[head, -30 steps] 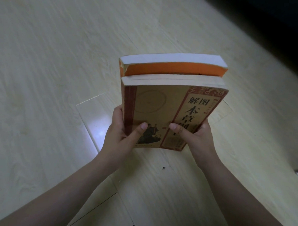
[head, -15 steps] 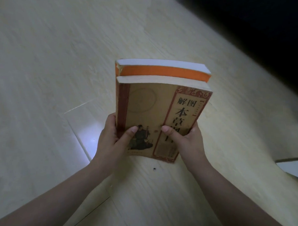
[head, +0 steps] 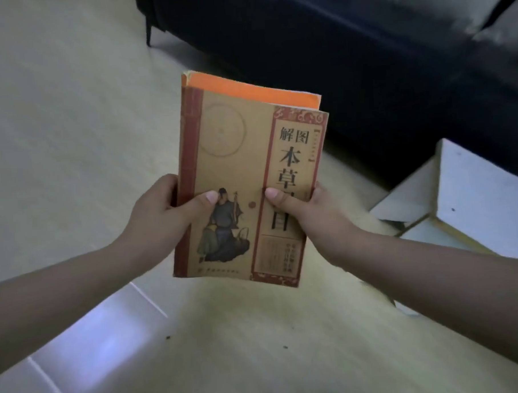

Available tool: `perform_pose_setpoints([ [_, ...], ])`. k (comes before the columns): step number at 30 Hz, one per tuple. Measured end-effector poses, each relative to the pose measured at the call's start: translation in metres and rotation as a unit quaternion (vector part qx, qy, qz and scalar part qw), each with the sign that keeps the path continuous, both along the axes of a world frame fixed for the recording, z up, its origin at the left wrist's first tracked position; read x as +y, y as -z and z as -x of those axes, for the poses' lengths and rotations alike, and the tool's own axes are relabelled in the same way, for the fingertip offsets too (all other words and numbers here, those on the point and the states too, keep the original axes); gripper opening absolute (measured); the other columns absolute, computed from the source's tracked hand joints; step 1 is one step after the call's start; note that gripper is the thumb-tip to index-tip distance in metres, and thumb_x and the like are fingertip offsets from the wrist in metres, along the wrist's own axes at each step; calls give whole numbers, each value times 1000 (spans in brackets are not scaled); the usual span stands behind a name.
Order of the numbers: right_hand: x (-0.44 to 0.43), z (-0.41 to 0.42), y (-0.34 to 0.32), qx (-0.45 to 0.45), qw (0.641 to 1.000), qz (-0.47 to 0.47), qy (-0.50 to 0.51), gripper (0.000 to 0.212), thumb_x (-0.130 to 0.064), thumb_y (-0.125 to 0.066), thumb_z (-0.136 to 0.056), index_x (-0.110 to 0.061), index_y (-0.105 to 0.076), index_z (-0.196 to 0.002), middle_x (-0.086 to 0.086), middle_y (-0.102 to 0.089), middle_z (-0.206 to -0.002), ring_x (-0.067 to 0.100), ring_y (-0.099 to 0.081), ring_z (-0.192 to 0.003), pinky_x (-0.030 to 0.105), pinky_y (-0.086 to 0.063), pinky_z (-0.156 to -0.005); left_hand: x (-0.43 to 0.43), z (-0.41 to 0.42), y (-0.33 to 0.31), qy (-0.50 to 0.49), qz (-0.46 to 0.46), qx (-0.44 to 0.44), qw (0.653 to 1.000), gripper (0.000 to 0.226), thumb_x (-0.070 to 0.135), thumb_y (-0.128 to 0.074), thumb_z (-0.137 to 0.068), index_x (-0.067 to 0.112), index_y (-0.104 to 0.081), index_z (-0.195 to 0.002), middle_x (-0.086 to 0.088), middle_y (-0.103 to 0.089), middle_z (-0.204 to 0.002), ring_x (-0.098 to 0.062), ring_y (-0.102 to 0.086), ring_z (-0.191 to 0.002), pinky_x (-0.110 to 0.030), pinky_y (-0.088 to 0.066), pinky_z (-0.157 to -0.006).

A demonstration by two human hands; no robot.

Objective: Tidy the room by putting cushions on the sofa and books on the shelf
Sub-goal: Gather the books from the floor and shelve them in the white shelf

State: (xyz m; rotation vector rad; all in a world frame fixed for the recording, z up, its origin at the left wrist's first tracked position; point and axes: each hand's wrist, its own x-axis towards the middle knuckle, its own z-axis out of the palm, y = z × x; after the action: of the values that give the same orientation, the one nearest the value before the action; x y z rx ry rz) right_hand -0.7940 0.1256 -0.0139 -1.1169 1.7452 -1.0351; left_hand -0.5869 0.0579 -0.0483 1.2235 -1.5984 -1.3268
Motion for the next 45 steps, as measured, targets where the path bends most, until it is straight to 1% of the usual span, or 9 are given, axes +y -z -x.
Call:
perform_pose_setpoints([
  [7,39,71,-58,11,998,59,0,38,-44,-65,-84,-23,-57,-115,-8,-74,-98,8,-71,-90,31,-59,-78,30,70,-79,9,76,-40,996,30,45,-61,-84,21,-59,-100,8,-67,-93,-10,-64,-84,-30,-50,-64],
  [18,119,252,-117,-33,980,168,103,43,-43,-72,-80,-22,-60,-115,-5,-75,-100,14,-72,-92,41,-56,-87,100,263,-159,33,142,-40,989,49,57,-65,-68,22,-62,-103,10,-69,-96,-8,-65,-88,-33,-54,-78],
  [23,222,350,-110,-53,953,180,236,47,-47,-70,-75,-23,-61,-113,-9,-75,-96,7,-72,-86,27,-57,-75,158,395,-176,144,135,-44,979,44,55,-72,-72,19,-62,-94,7,-71,-91,-8,-67,-83,-35,-56,-75],
  [26,288,410,-103,-27,929,178,324,46,-52,-69,-71,-27,-63,-109,-12,-75,-95,5,-71,-85,24,-55,-74,199,479,-175,237,138,-62,960,35,49,-70,-78,20,-62,-95,8,-70,-90,-2,-66,-77,-22,-55,-69],
  [30,351,454,-96,3,891,173,420,23,-47,-68,-78,-35,-59,-95,-19,-67,-86,-6,-64,-71,10,-48,-57,244,553,-170,319,156,-56,933,32,49,-67,-80,24,-59,-99,11,-66,-95,-6,-64,-85,-31,-55,-76],
  [36,437,468,-73,30,849,136,510,49,-49,-68,-68,-31,-63,-113,-10,-70,-105,14,-66,-99,38,-52,-85,305,613,-136,453,163,-84,872,39,53,-66,-79,26,-56,-106,14,-62,-99,-4,-61,-89,-19,-50,-70],
  [40,478,468,-48,7,831,104,546,52,-53,-81,-54,-30,-68,-99,-5,-75,-100,21,-69,-99,51,-54,-87,324,632,-108,550,159,-102,813,49,48,-73,-74,28,-57,-115,15,-64,-107,-3,-61,-98,-20,-53,-80],
  [43,503,465,-36,60,811,78,576,27,-21,-82,-70,-25,-65,-91,-13,-70,-88,-6,-66,-81,22,-57,-74,338,647,-90,594,180,-107,777,49,45,-76,-71,36,-54,-114,20,-63,-105,1,-61,-95,-18,-53,-78],
  [45,517,462,-32,82,784,85,609,26,-9,-78,-76,-24,-60,-89,-17,-63,-81,-20,-58,-62,2,-46,-53,351,658,-81,617,185,-99,758,48,46,-76,-71,43,-50,-111,24,-62,-102,2,-61,-92,-19,-53,-76],
])
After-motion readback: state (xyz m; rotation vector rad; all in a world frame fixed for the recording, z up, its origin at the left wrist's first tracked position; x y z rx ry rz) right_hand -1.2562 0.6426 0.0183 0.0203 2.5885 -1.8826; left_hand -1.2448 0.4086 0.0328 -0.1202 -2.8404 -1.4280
